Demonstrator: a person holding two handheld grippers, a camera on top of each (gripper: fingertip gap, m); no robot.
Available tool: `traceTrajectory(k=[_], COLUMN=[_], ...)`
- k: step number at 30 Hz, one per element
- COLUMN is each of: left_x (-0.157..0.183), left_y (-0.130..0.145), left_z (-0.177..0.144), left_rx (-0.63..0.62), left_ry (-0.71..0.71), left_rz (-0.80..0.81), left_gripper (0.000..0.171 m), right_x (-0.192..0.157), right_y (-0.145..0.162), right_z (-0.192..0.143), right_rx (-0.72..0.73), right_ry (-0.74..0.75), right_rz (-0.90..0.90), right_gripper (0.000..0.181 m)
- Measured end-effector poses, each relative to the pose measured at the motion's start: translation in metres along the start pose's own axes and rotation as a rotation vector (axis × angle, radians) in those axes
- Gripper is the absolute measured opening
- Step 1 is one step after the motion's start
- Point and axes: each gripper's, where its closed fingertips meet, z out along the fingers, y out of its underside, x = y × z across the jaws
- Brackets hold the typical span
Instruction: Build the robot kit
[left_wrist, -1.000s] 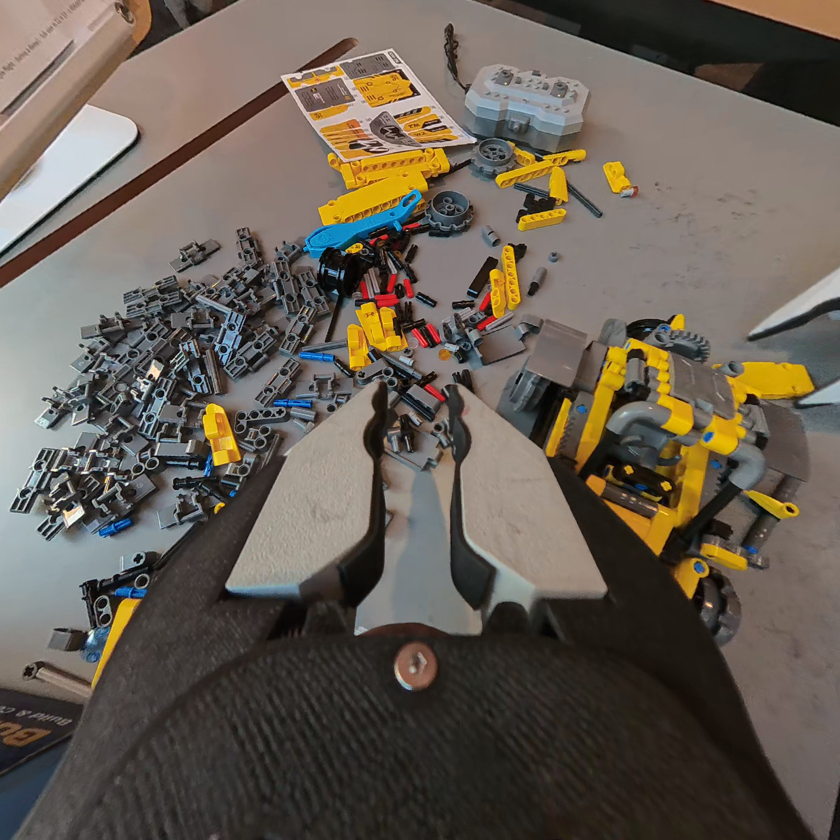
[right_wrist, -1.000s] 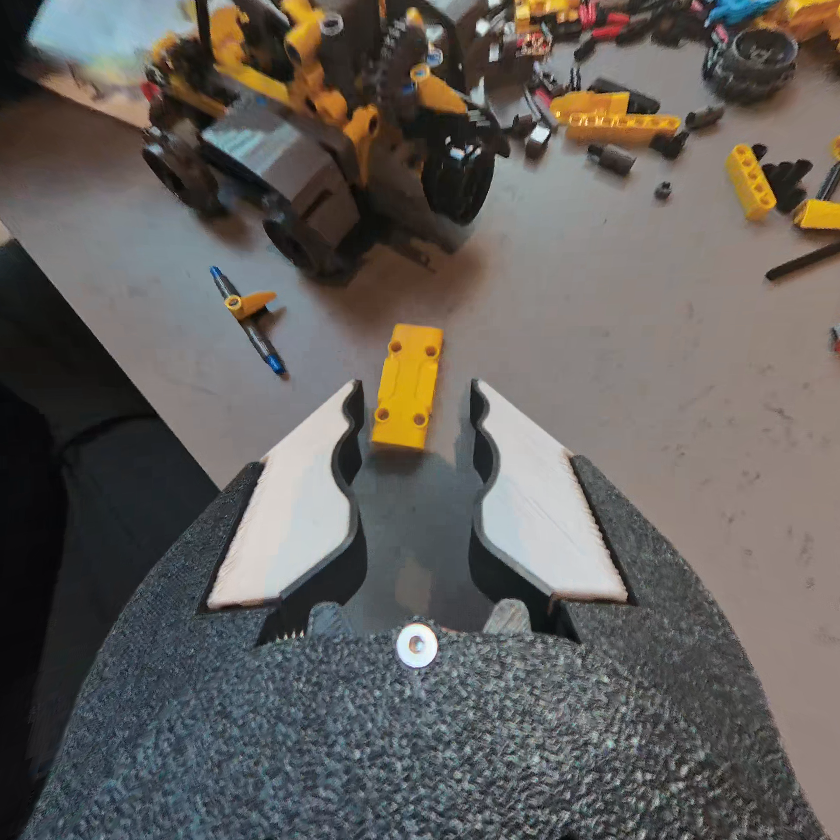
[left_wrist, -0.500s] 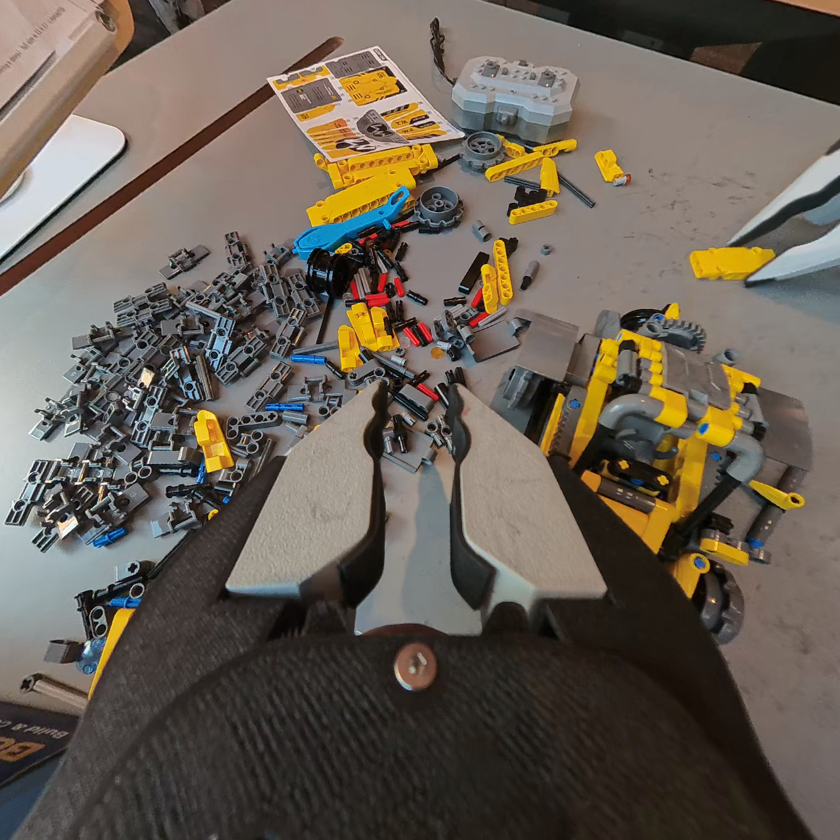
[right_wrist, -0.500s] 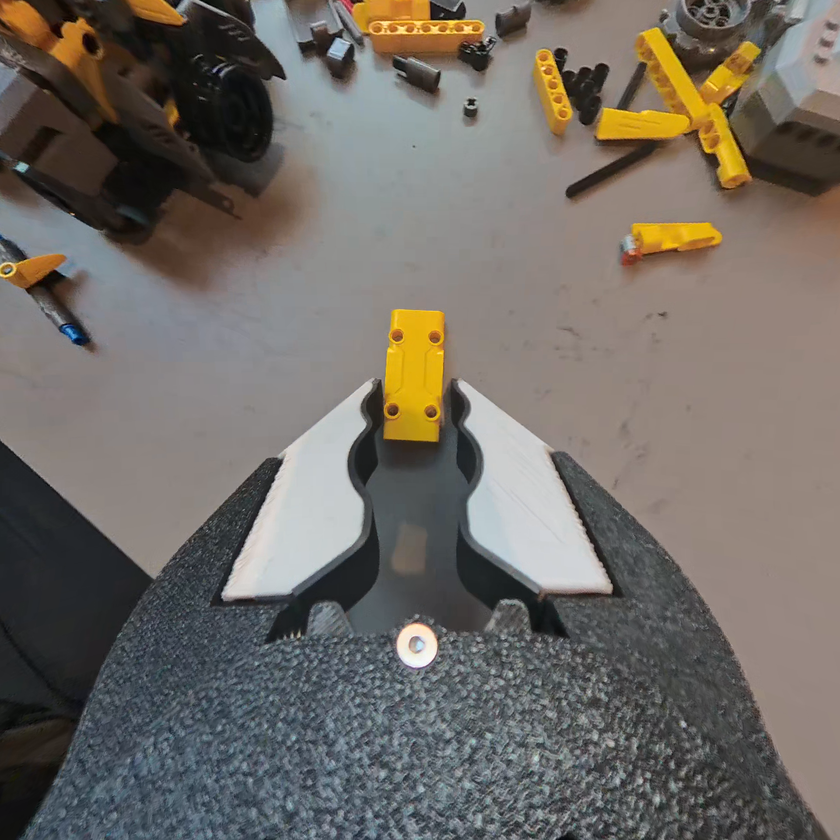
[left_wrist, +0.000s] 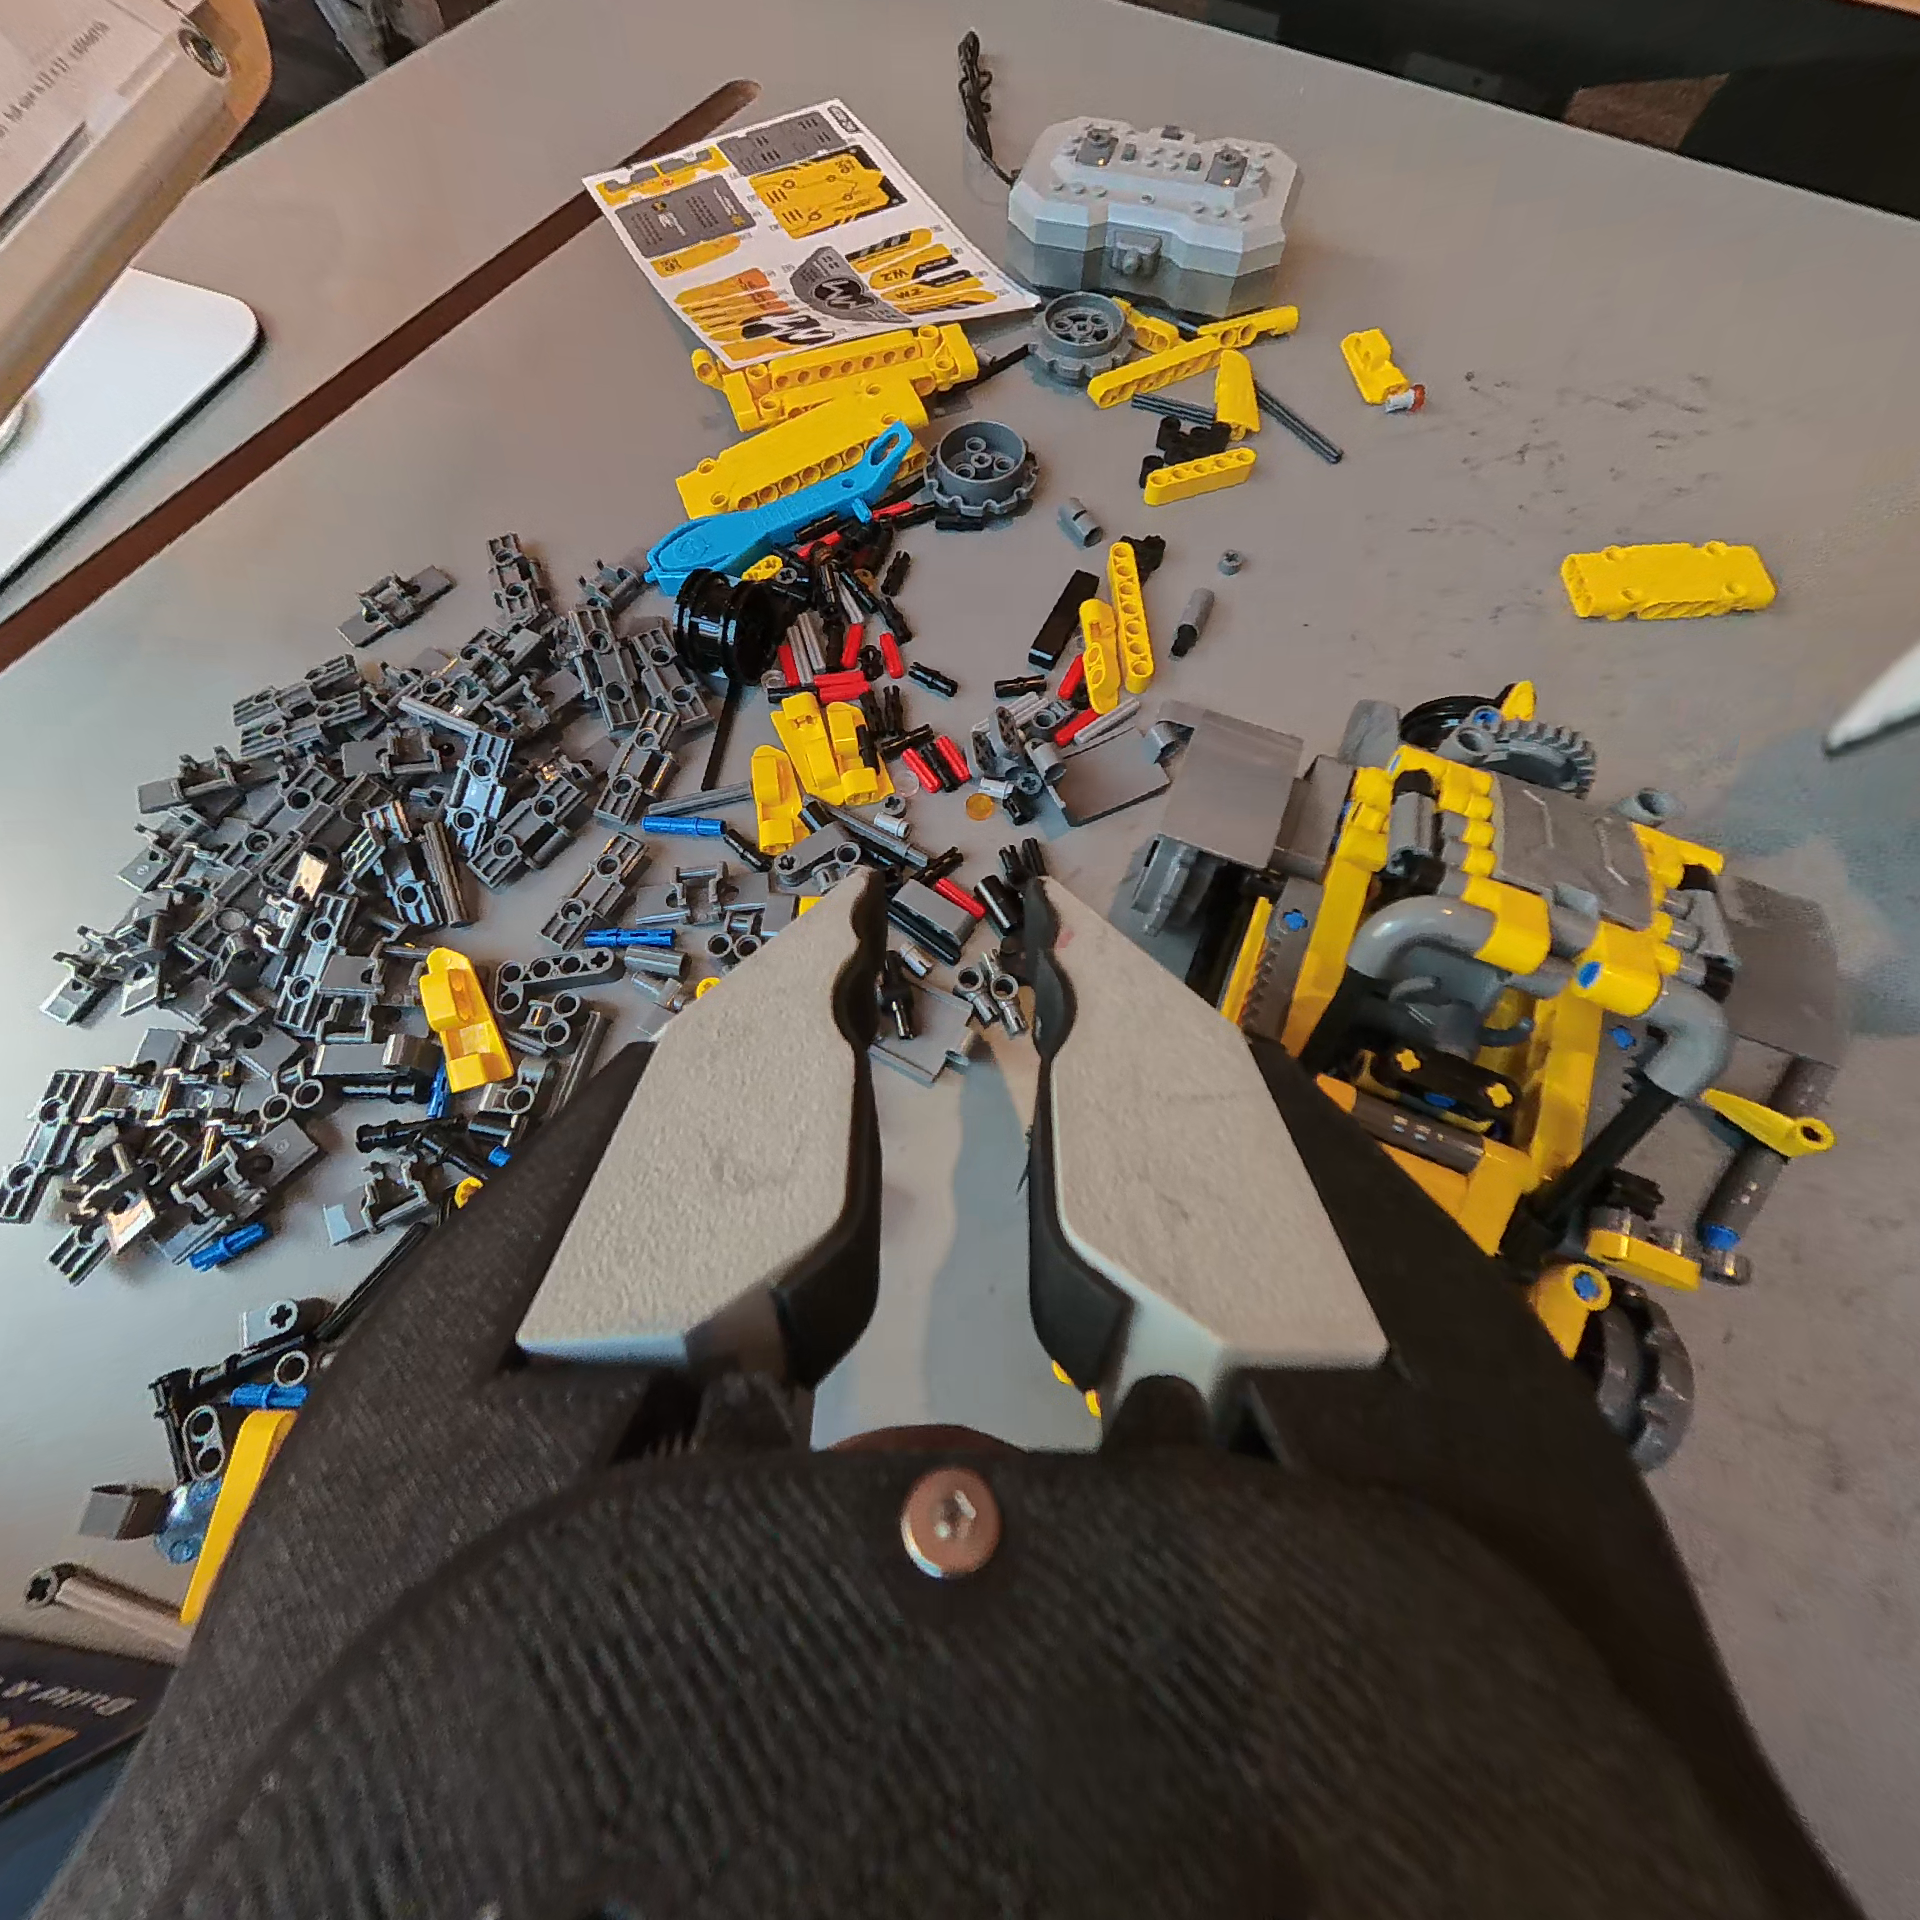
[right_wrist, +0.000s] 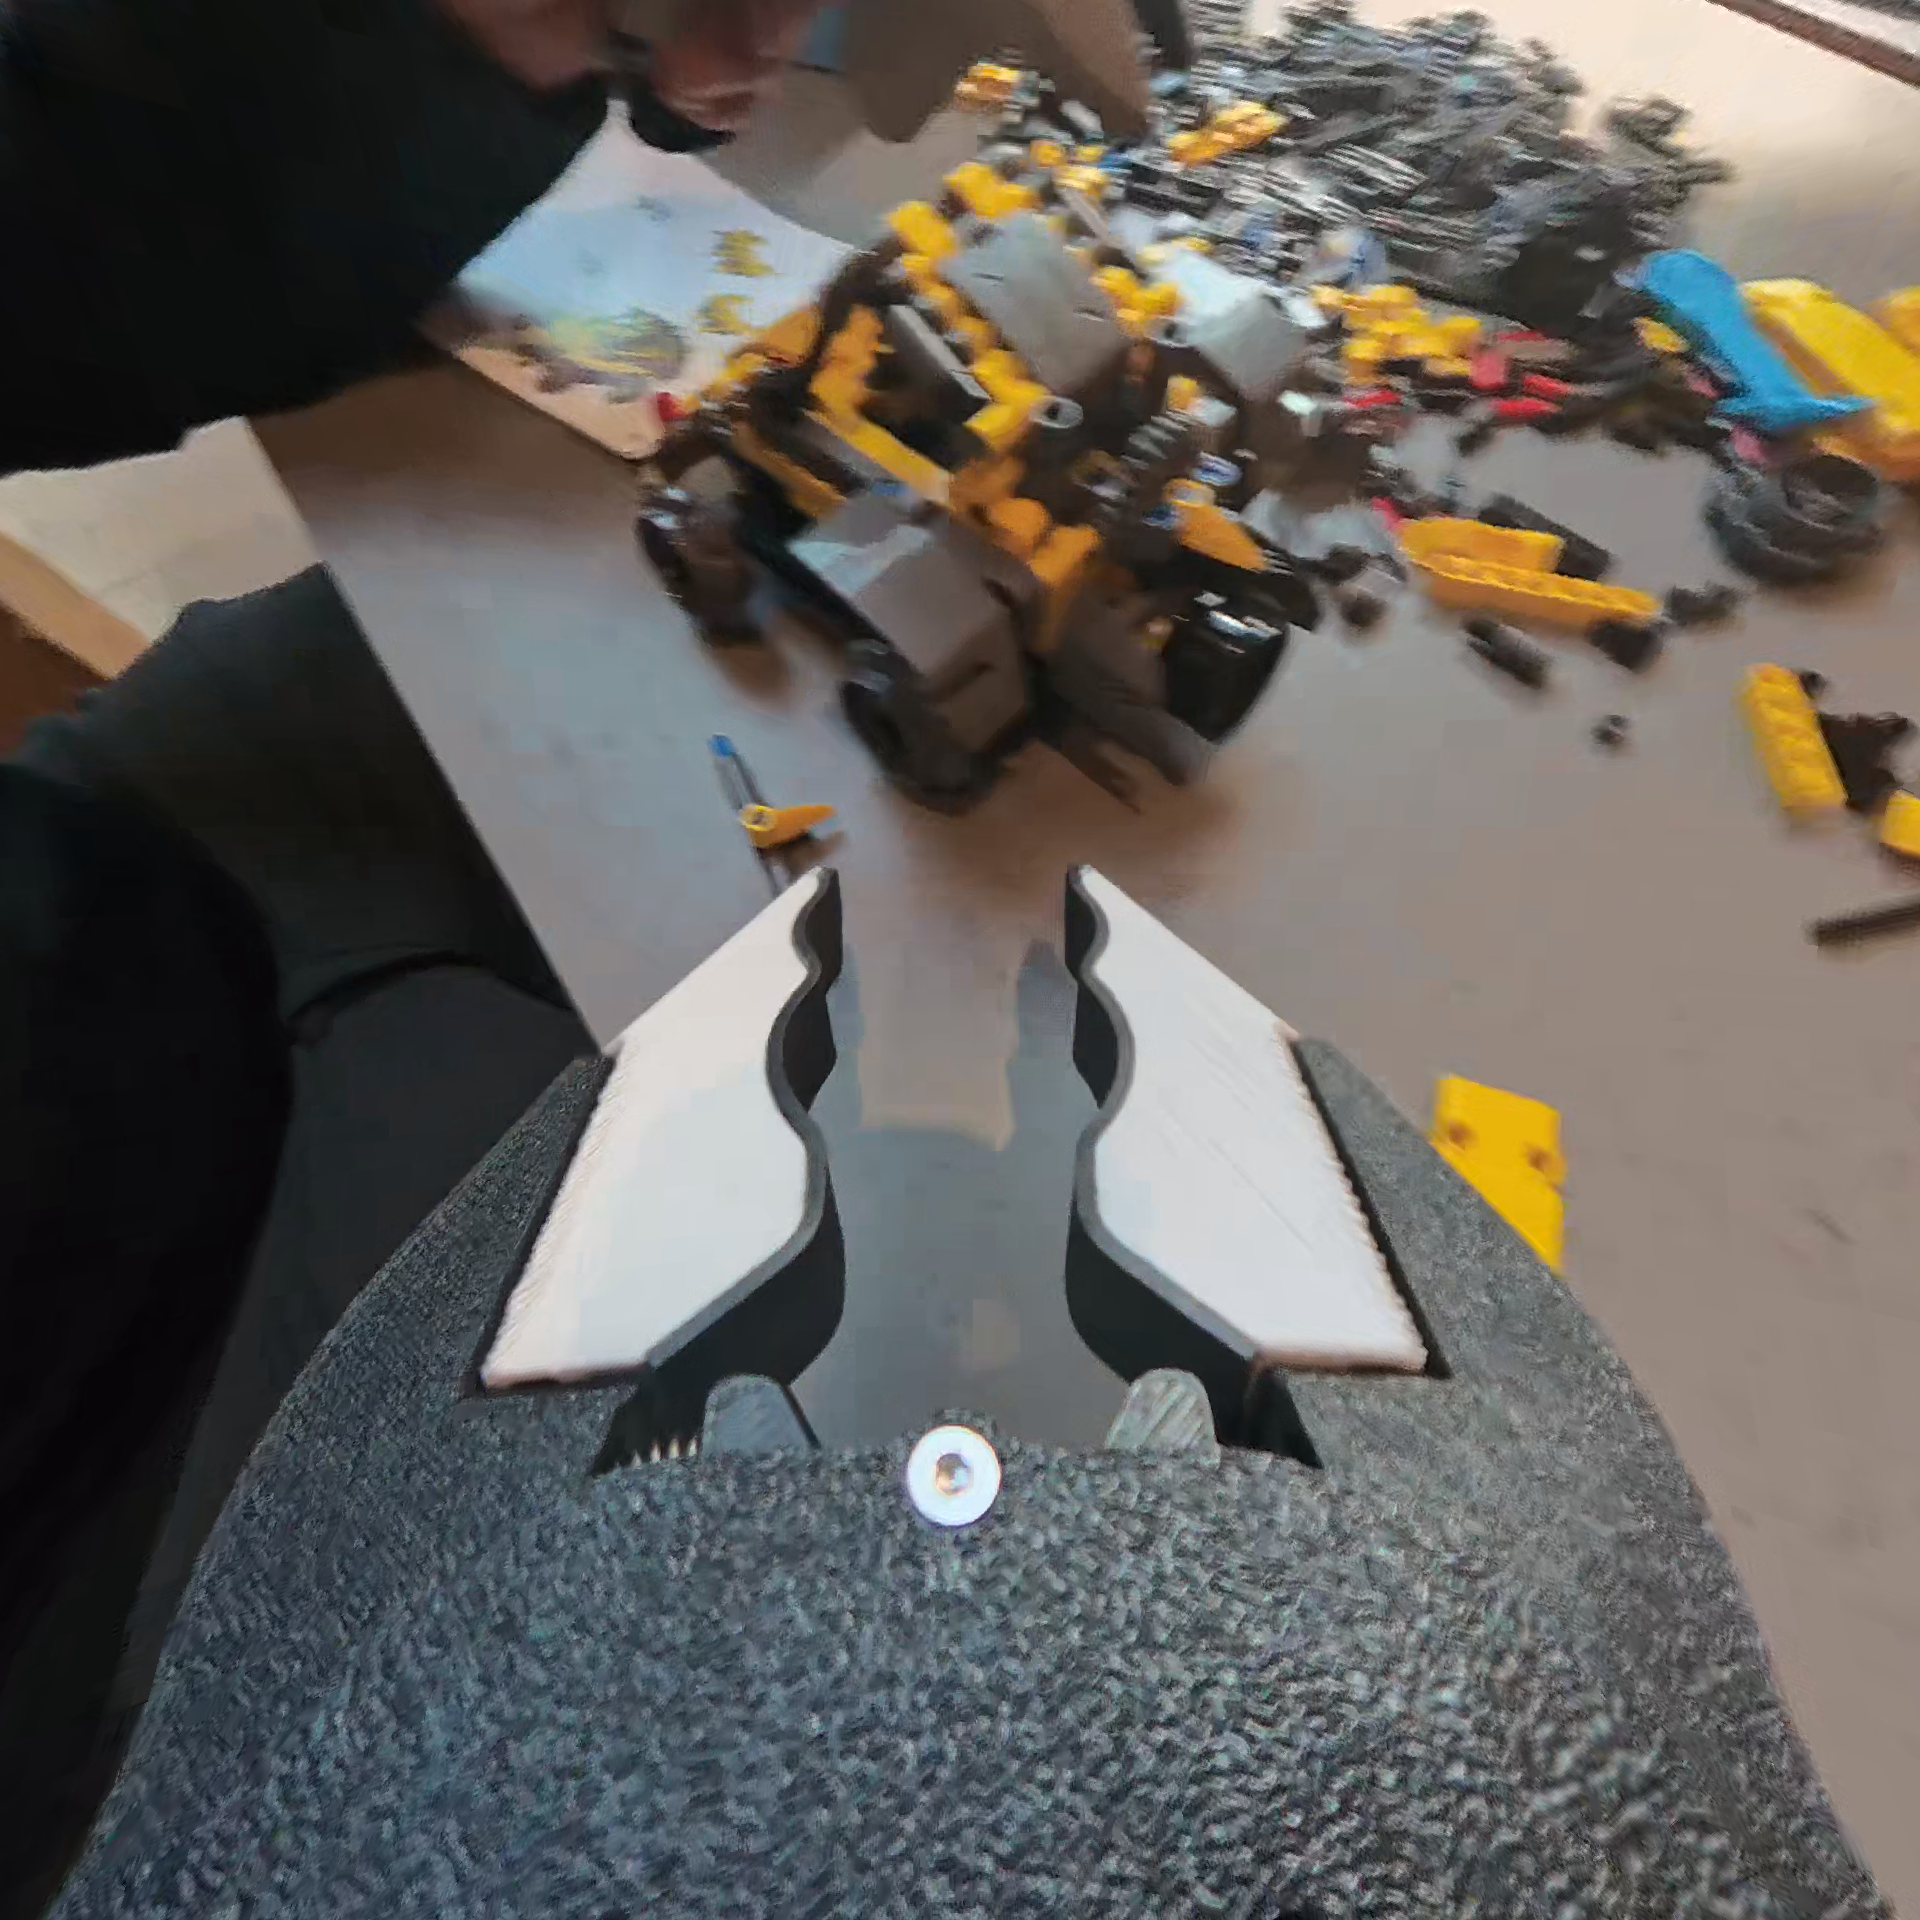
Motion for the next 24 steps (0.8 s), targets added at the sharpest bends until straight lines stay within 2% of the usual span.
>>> traceTrajectory(k=[3,6,16,24], left_x=[-0.001,0.0,-0.002,-0.002], left_y=[0.002,0.003,0.001,0.003], left_z=[0.001,0.002,0.001,0.002], left_rx=[-0.006,-0.009,-0.003,-0.008], left_ry=[-0.005,0.004,0.006,0.007], left_rz=[0.008,0.0,-0.006,-0.007], left_gripper=[0.023,0.023,0.023,0.023], right_x=[-0.033,-0.049,-0.054,-0.057], right_y=[-0.002,0.005,0.013,0.011], right_z=[0.022,0.043,0.062,0.067], right_rx=[-0.021,-0.082,-0.176,-0.2], right_ry=[-0.097,-0.158,-0.223,-0.27], right_rz=[-0.058,-0.086,-0.125,-0.173], right_gripper=[0.037,0.035,0.023,0.004])
